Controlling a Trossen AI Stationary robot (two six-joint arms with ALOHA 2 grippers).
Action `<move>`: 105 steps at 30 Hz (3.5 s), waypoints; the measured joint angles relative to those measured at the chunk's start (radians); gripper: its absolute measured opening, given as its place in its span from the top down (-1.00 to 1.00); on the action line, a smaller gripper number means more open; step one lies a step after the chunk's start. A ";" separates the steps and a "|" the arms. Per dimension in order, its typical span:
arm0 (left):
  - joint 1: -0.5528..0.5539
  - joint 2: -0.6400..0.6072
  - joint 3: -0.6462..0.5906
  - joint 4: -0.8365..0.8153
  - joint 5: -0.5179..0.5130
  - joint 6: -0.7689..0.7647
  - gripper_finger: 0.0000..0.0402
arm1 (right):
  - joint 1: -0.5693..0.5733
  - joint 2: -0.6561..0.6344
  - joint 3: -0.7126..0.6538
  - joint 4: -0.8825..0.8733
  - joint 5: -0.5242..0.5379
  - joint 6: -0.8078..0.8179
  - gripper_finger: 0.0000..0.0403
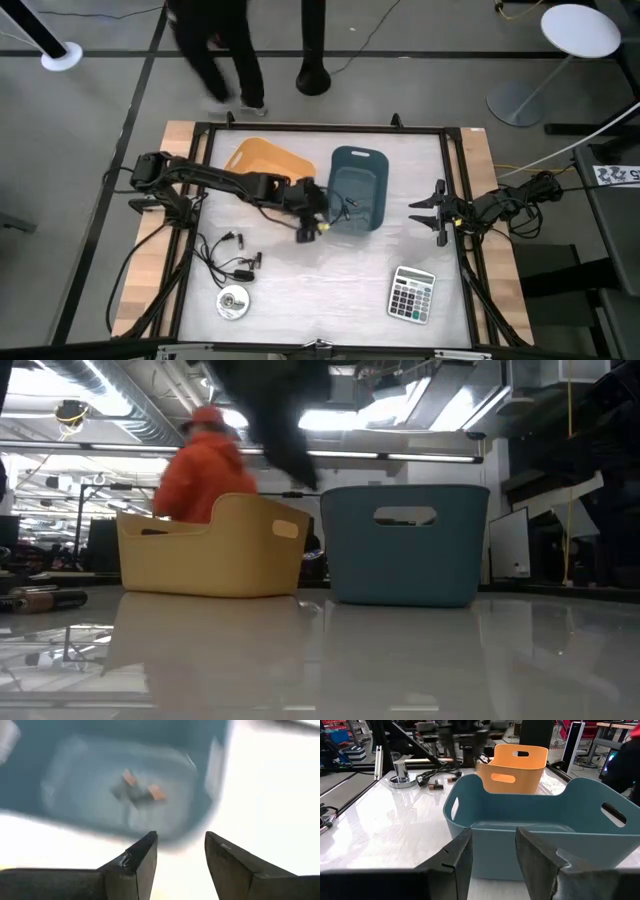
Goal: Sort batteries
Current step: Put the black battery into the blue bin
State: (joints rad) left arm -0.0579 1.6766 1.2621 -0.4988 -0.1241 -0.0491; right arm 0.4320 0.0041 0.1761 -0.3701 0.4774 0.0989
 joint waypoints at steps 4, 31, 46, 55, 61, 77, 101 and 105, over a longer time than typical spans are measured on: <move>-0.045 -0.026 0.000 -0.245 0.067 -0.203 0.26 | 0.000 0.000 0.000 0.000 0.000 0.000 0.28; -0.237 -0.034 -0.256 -0.383 0.241 -1.096 0.28 | 0.000 0.000 0.000 0.000 0.000 0.000 0.28; -0.237 -0.034 -0.360 -0.238 0.237 -1.160 0.28 | 0.000 0.000 0.000 0.000 0.000 0.000 0.28; -0.238 -0.034 -0.387 -0.202 0.237 -1.167 0.30 | 0.000 0.000 0.000 0.000 0.000 0.000 0.28; -0.237 -0.034 -0.388 -0.207 0.236 -1.166 0.55 | 0.000 0.000 0.000 0.000 0.000 0.000 0.28; -0.237 -0.034 -0.382 -0.189 0.278 -1.142 0.79 | 0.000 0.000 0.000 0.000 0.000 0.000 0.28; -0.146 -0.034 -0.189 0.070 0.282 -0.824 0.82 | 0.000 0.000 0.000 0.000 0.000 0.000 0.28; -0.093 -0.034 -0.128 0.097 0.305 -0.727 0.81 | 0.000 0.000 0.000 0.000 0.000 0.000 0.28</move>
State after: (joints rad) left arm -0.1511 1.6428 1.1337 -0.4022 0.1807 -0.7756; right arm 0.4318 0.0040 0.1761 -0.3698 0.4775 0.0989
